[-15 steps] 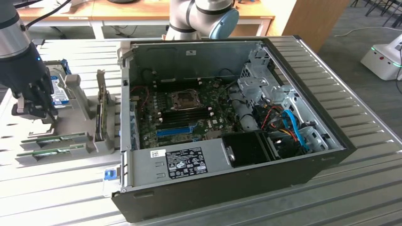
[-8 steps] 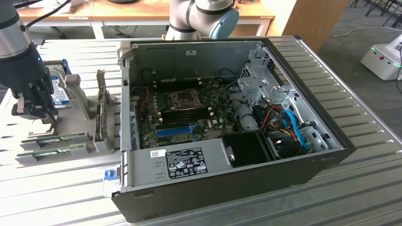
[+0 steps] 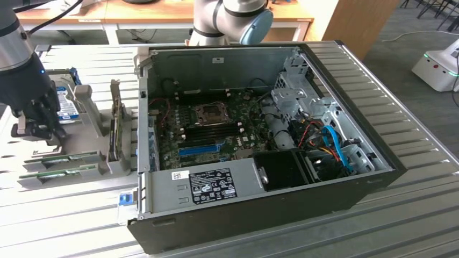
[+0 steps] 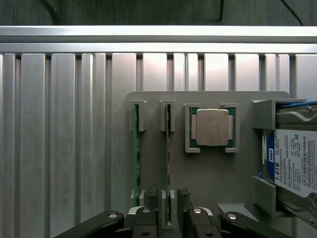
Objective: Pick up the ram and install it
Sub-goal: 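Pick up the ram and move it above insertion slot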
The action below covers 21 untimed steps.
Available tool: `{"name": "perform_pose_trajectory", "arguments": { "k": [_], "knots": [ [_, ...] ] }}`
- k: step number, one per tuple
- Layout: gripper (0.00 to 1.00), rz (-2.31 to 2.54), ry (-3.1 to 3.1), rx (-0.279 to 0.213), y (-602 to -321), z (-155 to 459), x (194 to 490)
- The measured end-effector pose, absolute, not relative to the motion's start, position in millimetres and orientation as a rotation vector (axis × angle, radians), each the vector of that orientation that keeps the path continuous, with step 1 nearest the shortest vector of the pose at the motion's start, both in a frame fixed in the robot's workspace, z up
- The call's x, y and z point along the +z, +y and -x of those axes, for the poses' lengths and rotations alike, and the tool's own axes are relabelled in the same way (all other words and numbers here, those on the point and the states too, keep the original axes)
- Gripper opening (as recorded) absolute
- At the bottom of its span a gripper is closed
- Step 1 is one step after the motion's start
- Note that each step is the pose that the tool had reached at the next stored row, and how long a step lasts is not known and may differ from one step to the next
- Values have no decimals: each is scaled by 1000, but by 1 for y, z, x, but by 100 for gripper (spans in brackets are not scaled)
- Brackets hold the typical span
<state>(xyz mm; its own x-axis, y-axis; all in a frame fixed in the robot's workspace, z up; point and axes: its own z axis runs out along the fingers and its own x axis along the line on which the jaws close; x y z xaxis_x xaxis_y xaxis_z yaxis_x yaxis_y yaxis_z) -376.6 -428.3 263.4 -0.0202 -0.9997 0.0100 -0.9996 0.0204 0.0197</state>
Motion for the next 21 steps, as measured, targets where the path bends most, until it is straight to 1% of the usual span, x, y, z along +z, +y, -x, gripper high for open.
{"name": "perform_pose_trajectory", "arguments": {
  "k": [13,21],
  "knots": [
    [29,-2184,-2229,-11,-449,377,263],
    [29,-2184,-2229,-11,-453,377,263]
  ]
}}
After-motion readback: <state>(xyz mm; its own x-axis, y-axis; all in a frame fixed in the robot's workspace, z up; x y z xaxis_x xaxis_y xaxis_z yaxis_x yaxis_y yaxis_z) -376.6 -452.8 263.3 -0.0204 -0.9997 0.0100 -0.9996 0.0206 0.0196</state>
